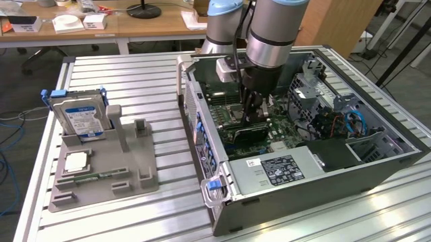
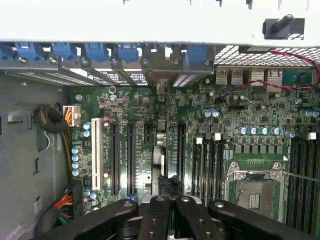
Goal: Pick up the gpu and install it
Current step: 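Press down on the gpu until it lock into place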
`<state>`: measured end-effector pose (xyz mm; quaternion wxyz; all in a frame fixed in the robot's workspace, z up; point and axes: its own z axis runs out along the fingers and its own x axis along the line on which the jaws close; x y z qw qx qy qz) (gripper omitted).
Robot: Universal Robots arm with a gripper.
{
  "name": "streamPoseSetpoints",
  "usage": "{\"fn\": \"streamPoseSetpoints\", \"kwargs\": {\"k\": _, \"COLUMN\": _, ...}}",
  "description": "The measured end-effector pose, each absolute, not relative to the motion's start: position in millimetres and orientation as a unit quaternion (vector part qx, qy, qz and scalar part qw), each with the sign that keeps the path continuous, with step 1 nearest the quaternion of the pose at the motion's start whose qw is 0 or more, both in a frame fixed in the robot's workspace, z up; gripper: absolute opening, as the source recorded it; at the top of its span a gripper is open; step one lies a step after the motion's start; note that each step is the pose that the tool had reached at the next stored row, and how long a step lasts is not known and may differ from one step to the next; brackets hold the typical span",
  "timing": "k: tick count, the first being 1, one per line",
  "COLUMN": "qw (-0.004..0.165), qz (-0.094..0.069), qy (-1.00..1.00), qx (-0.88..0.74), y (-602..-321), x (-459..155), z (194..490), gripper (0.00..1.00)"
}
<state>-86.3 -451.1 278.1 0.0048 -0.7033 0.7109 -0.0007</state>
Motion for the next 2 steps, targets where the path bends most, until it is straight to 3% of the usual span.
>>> {"fn": "streamPoseSetpoints", "kwargs": {"k": 2, "qw": 0.005, "qz": -0.001, "qy": 0.711, "qx": -0.703, "y": -451.1, "x": -86.4, "z": 278.1, "gripper": 0.11}}
